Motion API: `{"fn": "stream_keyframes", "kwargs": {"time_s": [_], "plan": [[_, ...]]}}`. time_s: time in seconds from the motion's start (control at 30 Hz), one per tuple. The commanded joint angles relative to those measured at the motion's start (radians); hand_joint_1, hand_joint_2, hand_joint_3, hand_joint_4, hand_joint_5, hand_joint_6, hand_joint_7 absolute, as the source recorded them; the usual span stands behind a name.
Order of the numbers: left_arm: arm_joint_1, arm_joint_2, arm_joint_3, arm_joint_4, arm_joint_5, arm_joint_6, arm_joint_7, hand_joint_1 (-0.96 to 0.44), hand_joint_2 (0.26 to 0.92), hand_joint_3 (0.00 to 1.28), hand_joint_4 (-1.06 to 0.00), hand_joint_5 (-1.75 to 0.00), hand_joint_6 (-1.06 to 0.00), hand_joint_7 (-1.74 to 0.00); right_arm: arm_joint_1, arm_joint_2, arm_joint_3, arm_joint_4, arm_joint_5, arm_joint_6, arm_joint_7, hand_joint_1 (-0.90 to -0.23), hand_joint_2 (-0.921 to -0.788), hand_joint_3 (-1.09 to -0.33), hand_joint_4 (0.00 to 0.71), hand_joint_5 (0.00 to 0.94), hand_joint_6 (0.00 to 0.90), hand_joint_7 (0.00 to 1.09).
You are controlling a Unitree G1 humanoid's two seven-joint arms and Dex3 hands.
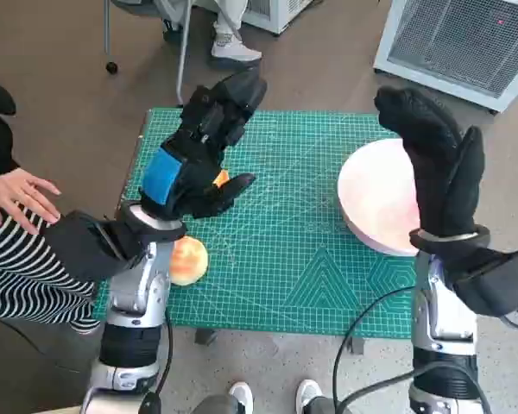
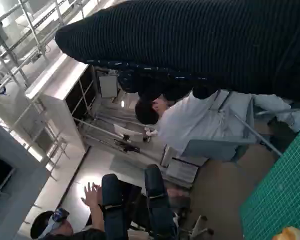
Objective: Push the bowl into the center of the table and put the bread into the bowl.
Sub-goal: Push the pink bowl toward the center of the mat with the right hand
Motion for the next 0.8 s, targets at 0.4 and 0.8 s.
{"fn": "stream_keyframes", "kwargs": {"time_s": [0.4,0.8], "plan": [[0.007,-0.001,0.007,0.014,-0.009,-0.009,-0.004,-0.67,0.921,0.31,-0.04,-0.17,0.00,-0.57,0.020,0.002,0.008,0.016,-0.005,0.002,0.007,-0.804,-0.921,-0.782,0.212,0.000,0.073,0.52],[0.009,0.002,0.006,0.014,-0.004,-0.012,-0.005,-0.66,0.921,0.31,-0.04,-0.18,0.00,-0.57,0.025,-0.007,0.011,0.023,-0.012,-0.004,0.013,-0.803,-0.921,-0.782,0.207,0.000,0.066,0.52]]}}
